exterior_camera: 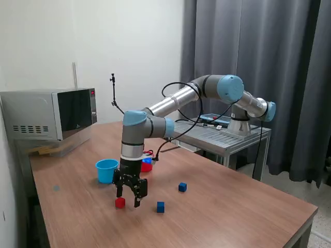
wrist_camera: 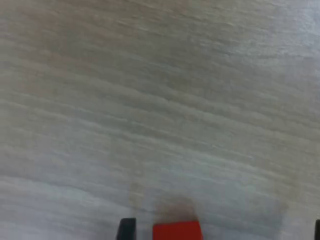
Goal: Place red objects in the red bin, and blue objects in the blue bin.
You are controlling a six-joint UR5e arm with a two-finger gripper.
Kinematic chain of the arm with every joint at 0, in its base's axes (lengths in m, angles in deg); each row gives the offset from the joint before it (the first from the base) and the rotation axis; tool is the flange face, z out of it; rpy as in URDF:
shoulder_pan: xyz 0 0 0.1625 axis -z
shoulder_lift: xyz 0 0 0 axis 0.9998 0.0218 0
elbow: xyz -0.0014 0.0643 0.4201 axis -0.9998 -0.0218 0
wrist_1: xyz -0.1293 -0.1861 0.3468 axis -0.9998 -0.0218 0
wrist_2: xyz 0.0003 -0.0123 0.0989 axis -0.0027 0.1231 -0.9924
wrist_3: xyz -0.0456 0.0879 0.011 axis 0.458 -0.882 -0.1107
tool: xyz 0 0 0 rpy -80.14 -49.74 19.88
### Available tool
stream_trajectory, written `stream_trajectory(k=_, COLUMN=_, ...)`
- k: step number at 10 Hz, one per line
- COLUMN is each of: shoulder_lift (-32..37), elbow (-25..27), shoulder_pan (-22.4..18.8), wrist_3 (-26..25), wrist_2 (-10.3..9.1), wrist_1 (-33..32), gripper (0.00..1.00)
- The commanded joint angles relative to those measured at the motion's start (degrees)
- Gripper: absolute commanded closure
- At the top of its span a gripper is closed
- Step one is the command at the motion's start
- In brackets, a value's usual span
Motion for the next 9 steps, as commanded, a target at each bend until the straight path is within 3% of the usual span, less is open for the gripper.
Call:
stream_trajectory(k=1, shoulder_lift=0.00, elbow=-0.74, shoulder_pan=0.00, wrist_3=0.09, wrist_2=0.05, wrist_1=0.01, gripper=0.00)
stream_trajectory(k=9, shoulder_lift=0.00, elbow=-0.83, shoulder_pan=0.09, wrist_3=4.93, wrist_2=-0.13, wrist_1=0.36, gripper=0.00)
